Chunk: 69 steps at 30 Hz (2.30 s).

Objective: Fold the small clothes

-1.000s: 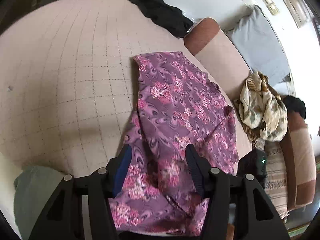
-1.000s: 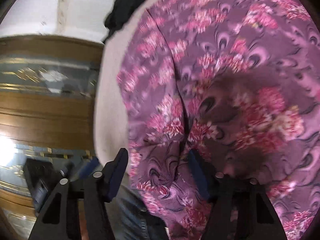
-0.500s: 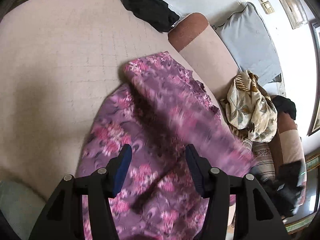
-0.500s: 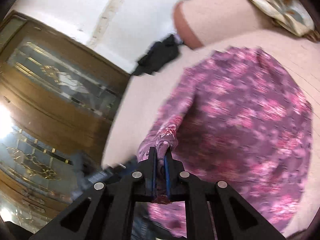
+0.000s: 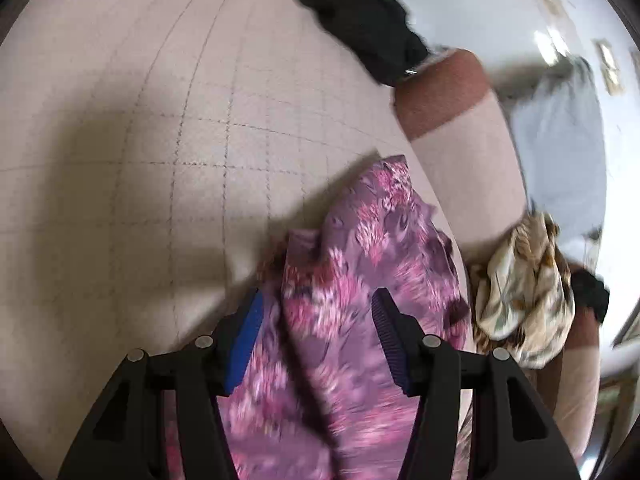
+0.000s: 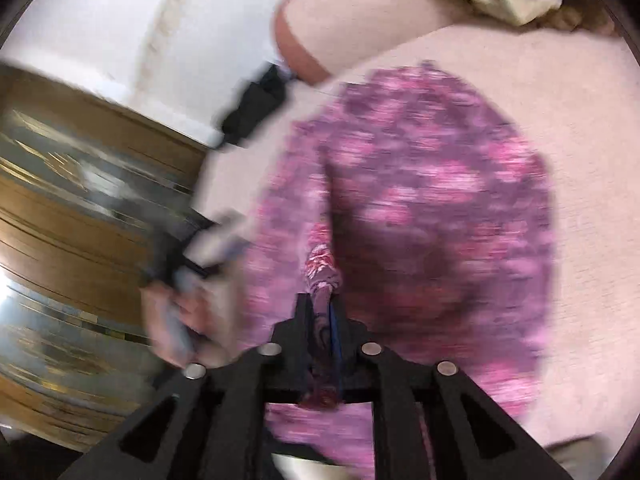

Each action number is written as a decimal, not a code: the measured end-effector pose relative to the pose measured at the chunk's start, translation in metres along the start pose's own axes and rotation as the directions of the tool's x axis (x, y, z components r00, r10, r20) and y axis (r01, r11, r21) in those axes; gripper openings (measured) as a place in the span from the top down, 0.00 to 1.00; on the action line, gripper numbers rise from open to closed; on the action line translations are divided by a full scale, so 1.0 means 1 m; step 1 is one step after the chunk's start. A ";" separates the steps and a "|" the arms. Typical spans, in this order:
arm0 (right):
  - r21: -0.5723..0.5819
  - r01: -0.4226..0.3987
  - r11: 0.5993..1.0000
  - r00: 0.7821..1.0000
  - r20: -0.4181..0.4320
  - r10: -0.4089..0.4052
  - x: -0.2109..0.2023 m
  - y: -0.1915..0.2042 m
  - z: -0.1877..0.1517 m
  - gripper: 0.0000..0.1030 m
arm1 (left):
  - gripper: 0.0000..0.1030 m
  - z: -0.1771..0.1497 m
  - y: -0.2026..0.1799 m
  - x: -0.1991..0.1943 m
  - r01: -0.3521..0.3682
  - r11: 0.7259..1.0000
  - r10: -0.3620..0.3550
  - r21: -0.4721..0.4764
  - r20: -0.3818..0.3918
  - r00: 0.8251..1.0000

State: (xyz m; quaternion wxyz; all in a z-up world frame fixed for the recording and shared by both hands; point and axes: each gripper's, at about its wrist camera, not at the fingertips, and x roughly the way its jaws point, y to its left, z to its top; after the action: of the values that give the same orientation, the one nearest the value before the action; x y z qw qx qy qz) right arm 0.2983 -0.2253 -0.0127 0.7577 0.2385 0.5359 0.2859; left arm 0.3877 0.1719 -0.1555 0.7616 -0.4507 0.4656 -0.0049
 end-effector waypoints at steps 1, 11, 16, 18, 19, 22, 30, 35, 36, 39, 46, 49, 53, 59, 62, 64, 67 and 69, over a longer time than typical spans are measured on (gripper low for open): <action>-0.007 0.115 0.993 0.993 -0.031 -0.115 0.010 -0.010 0.000 0.50 | 0.50 0.006 0.005 0.007 0.005 0.999 -0.006 -0.033 -0.008 1.000; -0.174 -0.055 0.983 0.996 -0.073 0.043 0.082 0.061 0.122 0.27 | 0.65 0.025 0.028 0.015 0.110 0.986 -0.108 -0.127 0.028 0.994; -0.167 -0.072 0.983 0.984 -0.175 0.043 0.184 0.090 0.210 0.27 | 0.82 0.025 0.038 0.039 0.132 0.973 -0.143 -0.190 -0.047 0.989; -0.158 -0.052 0.986 0.978 -0.209 0.018 0.230 0.098 0.241 0.27 | 0.84 0.026 0.036 0.039 0.136 0.972 -0.147 -0.191 -0.042 0.988; -0.167 -0.027 0.986 0.977 -0.214 -0.010 0.248 0.100 0.253 0.27 | 0.86 0.025 0.033 0.039 0.126 0.976 -0.134 -0.178 -0.036 0.990; -0.170 0.025 0.985 0.967 -0.246 -0.067 0.300 0.104 0.280 0.31 | 0.90 0.025 0.030 0.038 0.119 0.979 -0.124 -0.168 -0.020 0.992; -0.131 0.053 0.990 0.981 -0.179 -0.076 0.312 0.113 0.294 0.95 | 0.94 0.027 0.035 0.000 0.216 0.957 -0.199 -0.192 0.105 0.974; -0.159 0.142 0.977 0.952 -0.250 -0.179 0.332 0.106 0.288 0.91 | 0.92 0.031 0.042 0.022 0.129 0.968 -0.125 -0.216 0.036 0.992; -0.150 0.148 0.978 0.946 -0.266 -0.184 0.332 0.104 0.285 0.89 | 0.92 0.032 0.041 0.017 0.145 0.967 -0.139 -0.211 0.043 0.989; -0.132 0.062 0.989 0.979 -0.185 -0.086 0.280 0.106 0.265 0.45 | 0.91 0.036 0.016 -0.015 0.145 0.987 -0.133 -0.073 0.142 0.981; -0.067 0.016 0.998 0.999 -0.050 -0.019 0.086 0.055 0.117 0.28 | 0.54 -0.003 -0.052 -0.064 0.060 0.960 -0.109 0.274 0.166 0.980; 0.058 0.077 0.995 0.996 -0.052 -0.074 0.040 0.002 0.043 0.28 | 0.41 -0.034 -0.074 -0.079 -0.016 0.920 -0.058 0.391 0.176 0.983; 0.155 0.144 0.977 0.988 -0.086 -0.132 0.033 -0.035 -0.017 0.52 | 0.38 -0.105 -0.068 -0.096 -0.039 0.878 -0.003 0.478 0.088 0.996; 0.196 0.147 0.970 0.985 -0.113 -0.127 0.046 -0.048 -0.041 0.98 | 0.38 -0.182 -0.029 -0.125 -0.114 0.854 0.125 0.508 0.014 0.992; 0.157 0.110 0.981 0.994 -0.019 -0.109 0.010 -0.028 -0.046 0.98 | 0.38 -0.204 -0.022 -0.153 -0.137 0.851 0.135 0.507 0.041 0.990; 0.133 0.146 0.980 0.989 -0.001 -0.147 -0.002 -0.024 -0.050 0.98 | 0.38 -0.214 -0.021 -0.165 -0.159 0.840 0.147 0.519 0.063 0.987; 0.150 0.149 0.977 0.989 -0.005 -0.150 -0.011 -0.029 -0.067 0.60 | 0.38 -0.222 -0.030 -0.172 -0.176 0.828 0.161 0.533 0.074 0.984; 0.155 0.055 0.986 0.996 0.054 -0.064 -0.031 -0.029 -0.082 0.26 | 0.34 -0.227 -0.040 -0.179 -0.170 0.824 0.142 0.541 0.093 0.985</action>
State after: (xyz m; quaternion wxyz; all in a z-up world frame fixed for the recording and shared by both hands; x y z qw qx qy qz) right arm 0.2177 -0.2634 -0.0361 0.7608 0.2884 0.5405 0.2140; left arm 0.1412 0.0699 -0.0383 0.8673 -0.1749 0.4615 -0.0644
